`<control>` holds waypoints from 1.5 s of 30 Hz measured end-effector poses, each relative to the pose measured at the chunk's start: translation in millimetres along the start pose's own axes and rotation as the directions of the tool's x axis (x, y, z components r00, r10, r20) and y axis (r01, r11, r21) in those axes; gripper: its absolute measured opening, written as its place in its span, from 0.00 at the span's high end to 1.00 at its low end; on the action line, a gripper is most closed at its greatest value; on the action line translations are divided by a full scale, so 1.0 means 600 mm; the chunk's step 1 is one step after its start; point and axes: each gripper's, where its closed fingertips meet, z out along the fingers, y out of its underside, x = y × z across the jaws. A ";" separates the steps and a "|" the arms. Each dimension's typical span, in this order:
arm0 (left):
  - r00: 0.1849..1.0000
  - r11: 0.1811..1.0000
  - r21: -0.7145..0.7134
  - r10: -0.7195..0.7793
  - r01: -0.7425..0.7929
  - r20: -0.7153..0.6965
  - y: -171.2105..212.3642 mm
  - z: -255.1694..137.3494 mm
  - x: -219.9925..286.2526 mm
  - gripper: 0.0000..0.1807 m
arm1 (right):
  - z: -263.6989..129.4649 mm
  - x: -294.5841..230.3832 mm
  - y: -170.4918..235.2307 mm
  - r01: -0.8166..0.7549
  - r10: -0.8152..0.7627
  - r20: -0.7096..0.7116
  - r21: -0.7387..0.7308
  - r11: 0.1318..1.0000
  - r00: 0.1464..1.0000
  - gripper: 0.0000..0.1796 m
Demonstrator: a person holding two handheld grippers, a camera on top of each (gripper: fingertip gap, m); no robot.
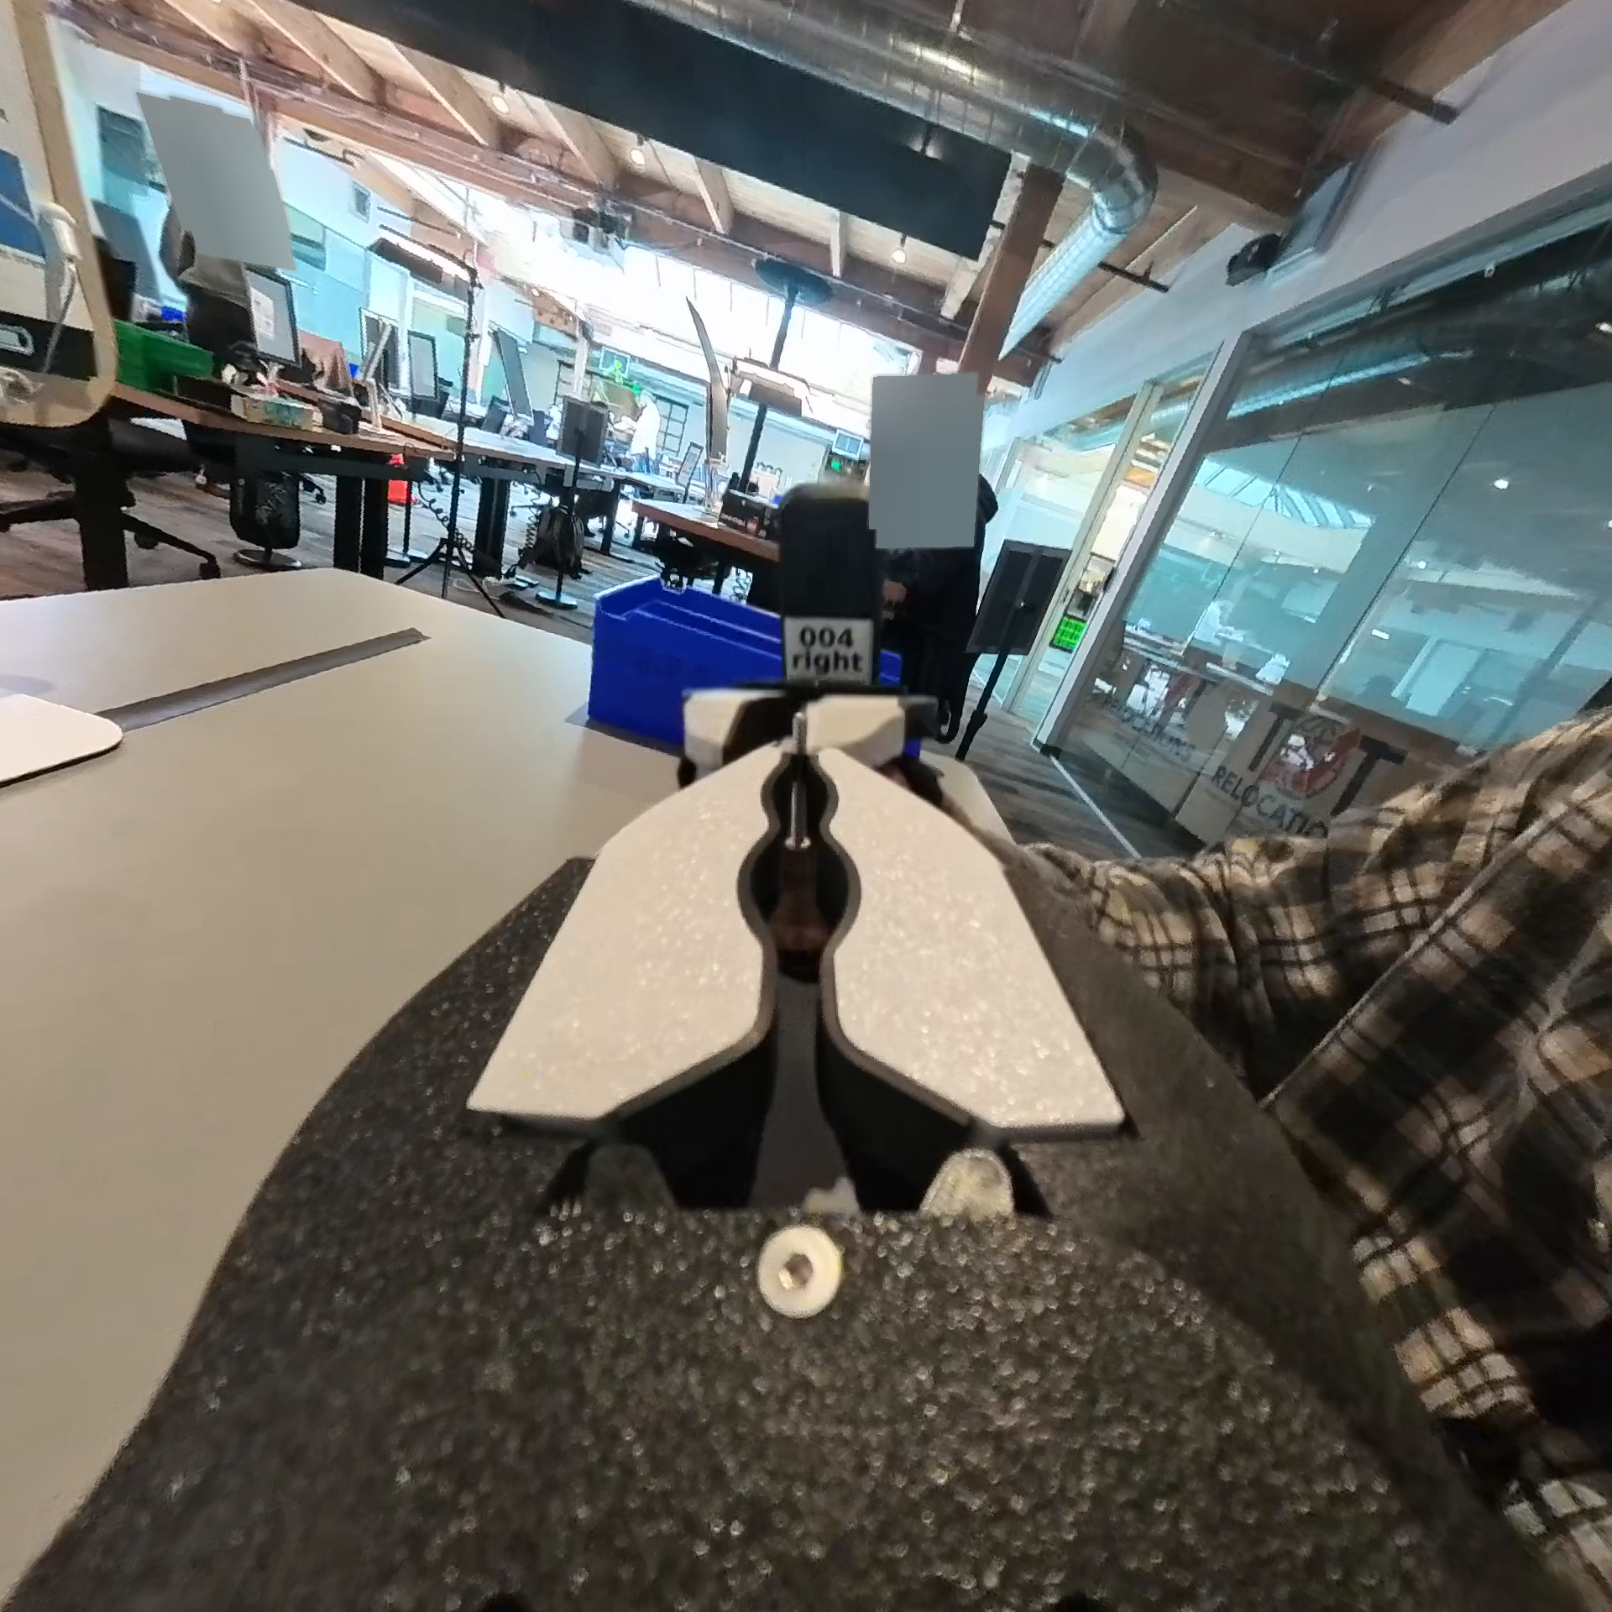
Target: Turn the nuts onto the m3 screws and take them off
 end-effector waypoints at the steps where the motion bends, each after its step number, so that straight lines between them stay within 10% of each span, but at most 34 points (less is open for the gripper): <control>1: 1.000 1.000 -0.016 0.009 -0.009 -0.002 0.004 0.002 0.002 0.99 | -0.006 -0.001 -0.009 0.026 -0.026 -0.007 0.003 1.000 1.000 0.92; 11: 0.997 0.989 -0.122 0.081 -0.082 -0.019 0.033 0.024 0.018 0.99 | 0.001 -0.037 -0.007 0.269 -0.270 0.015 -0.125 0.955 0.963 0.96; 45: 0.994 0.975 -0.197 0.104 -0.104 -0.009 0.062 0.038 0.015 0.93 | -0.004 -0.040 -0.014 0.169 -0.166 0.046 -0.085 0.982 0.985 0.99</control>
